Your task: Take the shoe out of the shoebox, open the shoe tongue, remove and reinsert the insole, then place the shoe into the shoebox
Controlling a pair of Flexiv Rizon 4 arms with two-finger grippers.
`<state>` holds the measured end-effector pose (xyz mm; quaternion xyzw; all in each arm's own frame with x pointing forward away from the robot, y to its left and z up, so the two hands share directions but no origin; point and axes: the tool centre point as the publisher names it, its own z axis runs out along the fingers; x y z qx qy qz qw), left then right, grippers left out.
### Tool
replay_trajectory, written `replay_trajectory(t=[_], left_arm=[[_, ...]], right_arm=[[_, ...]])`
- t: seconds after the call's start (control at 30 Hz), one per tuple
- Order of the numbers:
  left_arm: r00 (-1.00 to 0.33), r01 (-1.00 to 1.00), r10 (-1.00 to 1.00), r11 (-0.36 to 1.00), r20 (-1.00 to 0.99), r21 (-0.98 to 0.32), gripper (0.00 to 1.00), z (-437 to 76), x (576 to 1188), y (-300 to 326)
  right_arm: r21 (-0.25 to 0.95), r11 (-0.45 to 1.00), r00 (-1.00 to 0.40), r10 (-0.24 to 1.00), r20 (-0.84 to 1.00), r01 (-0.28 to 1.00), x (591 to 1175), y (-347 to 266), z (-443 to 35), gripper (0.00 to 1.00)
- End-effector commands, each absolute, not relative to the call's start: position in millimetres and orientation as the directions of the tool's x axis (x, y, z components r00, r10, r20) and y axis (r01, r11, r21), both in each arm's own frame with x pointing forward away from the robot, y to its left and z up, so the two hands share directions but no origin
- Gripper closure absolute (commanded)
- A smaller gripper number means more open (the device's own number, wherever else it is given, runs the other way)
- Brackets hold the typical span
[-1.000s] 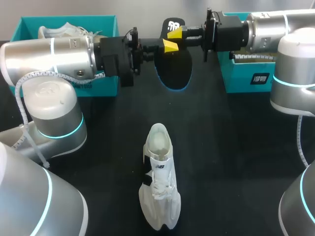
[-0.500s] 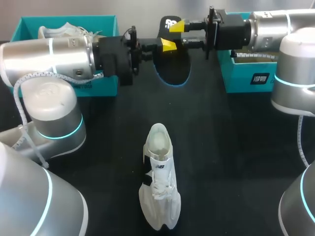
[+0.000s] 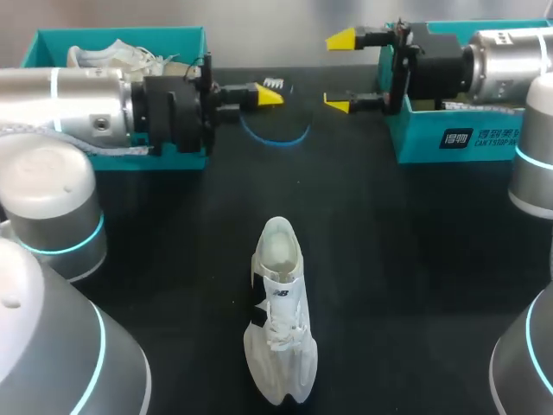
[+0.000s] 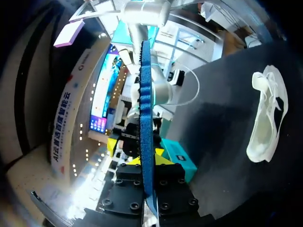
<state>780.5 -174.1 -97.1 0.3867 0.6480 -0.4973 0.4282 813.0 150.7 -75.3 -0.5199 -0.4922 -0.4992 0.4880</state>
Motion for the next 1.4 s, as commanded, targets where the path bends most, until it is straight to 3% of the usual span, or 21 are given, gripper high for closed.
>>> replay_trajectory(t=[0.03,0.47,0.5,0.57,0.7,0.83,0.87,0.9,1.27,1.4], left_arm=[[-0.619,0.782,0.076,0.153,-0.782,-0.604,1.0,-96.5,768.1,-150.4],[-0.619,0.782,0.076,0.153,-0.782,-0.604,1.0,-96.5,768.1,-150.4],[-0.65,0.752,0.07,0.202,-0.757,-0.627,1.0,-98.9,766.4,-153.5],[-0.753,0.628,-0.015,0.282,-0.658,-0.725,1.0,-100.0,765.7,-156.0],[-0.94,0.269,-0.154,0.211,-0.304,-0.94,1.0,-97.7,770.0,-150.1],[-0.974,-0.101,-0.216,0.154,0.066,-0.983,1.0,-103.2,772.4,-147.2],[-0.972,-0.12,-0.218,0.165,0.083,-0.979,1.0,-104.5,772.3,-147.2],[-0.963,0.04,-0.247,0.256,-0.105,-0.966,1.0,-102.9,768.7,-149.0],[-0.963,0.04,-0.247,0.256,-0.105,-0.966,1.0,-102.9,768.7,-149.0],[-0.977,-0.162,-0.179,0.241,0.12,-0.957,1.0,-112.4,759.5,-159.6]], right_arm=[[-0.03,-0.059,0.032,0.032,0.999,0.998,801.7,137.6,-71.2,0.0],[-0.03,-0.059,0.032,0.032,0.999,0.998,801.7,137.6,-71.2,0.0],[-0.03,-0.059,0.032,0.032,0.999,0.998,801.7,137.6,-71.2,0.0],[-0.03,-0.059,0.032,0.032,0.999,0.998,801.7,137.6,-71.2,0.0],[-0.03,-0.059,0.032,0.032,0.999,0.998,801.7,137.6,-71.2,0.0],[-0.03,-0.059,0.032,0.032,0.999,0.998,801.7,137.6,-71.2,0.0],[-0.03,-0.059,0.032,0.032,0.999,0.998,801.7,137.6,-71.2,0.0],[-0.03,-0.059,0.032,0.032,0.999,0.998,801.7,137.6,-71.2,0.0],[-0.03,-0.059,0.032,0.032,0.999,0.998,801.7,137.6,-71.2,0.0],[-0.03,-0.059,0.032,0.032,0.999,0.998,801.7,137.6,-71.2,0.0]])
